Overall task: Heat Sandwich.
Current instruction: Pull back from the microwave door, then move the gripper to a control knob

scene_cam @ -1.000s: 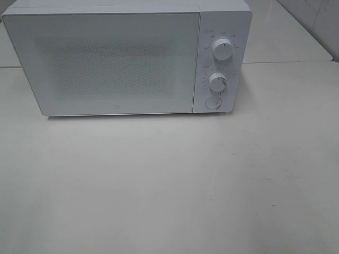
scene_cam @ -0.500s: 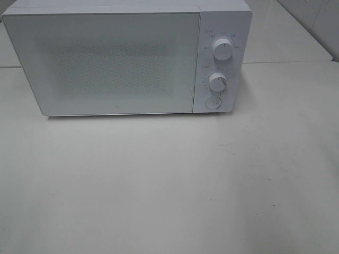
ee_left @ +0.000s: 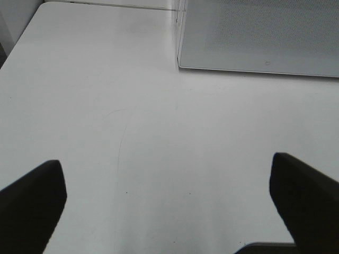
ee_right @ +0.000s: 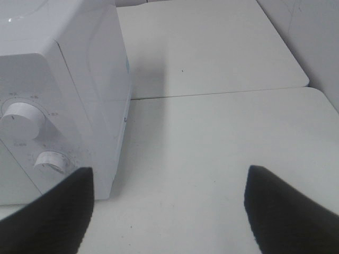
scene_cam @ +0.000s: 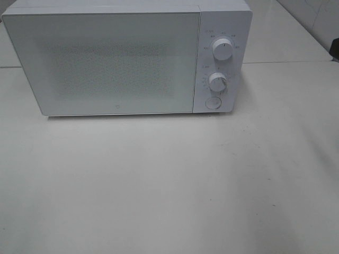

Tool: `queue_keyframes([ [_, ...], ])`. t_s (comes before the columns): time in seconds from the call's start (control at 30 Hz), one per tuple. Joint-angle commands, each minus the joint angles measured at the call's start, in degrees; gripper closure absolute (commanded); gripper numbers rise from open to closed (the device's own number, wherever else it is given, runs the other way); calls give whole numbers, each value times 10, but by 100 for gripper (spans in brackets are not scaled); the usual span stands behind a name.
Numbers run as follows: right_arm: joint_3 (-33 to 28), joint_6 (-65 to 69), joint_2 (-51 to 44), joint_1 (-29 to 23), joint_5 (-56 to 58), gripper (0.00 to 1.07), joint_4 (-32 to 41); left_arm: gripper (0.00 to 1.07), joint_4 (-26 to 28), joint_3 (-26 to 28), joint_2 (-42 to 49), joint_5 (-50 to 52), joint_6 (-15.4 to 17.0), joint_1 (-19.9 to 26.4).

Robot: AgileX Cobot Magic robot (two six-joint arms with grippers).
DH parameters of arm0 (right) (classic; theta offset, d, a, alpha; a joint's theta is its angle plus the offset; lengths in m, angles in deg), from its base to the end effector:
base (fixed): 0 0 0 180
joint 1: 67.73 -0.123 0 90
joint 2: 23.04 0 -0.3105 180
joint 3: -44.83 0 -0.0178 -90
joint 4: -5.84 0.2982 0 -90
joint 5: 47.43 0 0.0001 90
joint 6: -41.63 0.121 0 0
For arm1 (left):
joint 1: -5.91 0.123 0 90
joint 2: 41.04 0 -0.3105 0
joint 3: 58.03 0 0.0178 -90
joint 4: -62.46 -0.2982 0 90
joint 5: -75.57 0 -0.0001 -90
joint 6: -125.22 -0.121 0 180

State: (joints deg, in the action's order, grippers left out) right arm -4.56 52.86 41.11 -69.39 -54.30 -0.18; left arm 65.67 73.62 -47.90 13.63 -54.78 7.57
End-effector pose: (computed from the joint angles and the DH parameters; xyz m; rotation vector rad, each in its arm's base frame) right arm 0.2608 0.0091 0.2648 0.0497 1.8628 0.0952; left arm 0.0341 -0.0050 0.2897 -0.0257 2.0436 -0.0489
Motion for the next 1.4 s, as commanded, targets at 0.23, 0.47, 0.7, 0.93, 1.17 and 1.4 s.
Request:
queue_keyframes([
  [0.23, -5, -32, 116, 0, -150, 31, 11, 8, 6, -1, 13, 7, 0, 1],
  [0.47, -31, -143, 179, -46, -256, 31, 127, 8, 6, -1, 13, 7, 0, 1],
  [0.7, -62, -282, 266, -138, -399, 31, 303, 8, 6, -1, 13, 7, 0, 1],
  [0.93, -65, -299, 316, -210, -466, 31, 358, 8, 6, -1, 13, 7, 0, 1],
  [1.17, -65, -299, 368, -290, -529, 31, 417, 8, 6, -1, 13, 7, 0, 1],
  [1.4, -63, -299, 399, -338, -563, 31, 453, 8, 6, -1, 13, 7, 0, 1],
])
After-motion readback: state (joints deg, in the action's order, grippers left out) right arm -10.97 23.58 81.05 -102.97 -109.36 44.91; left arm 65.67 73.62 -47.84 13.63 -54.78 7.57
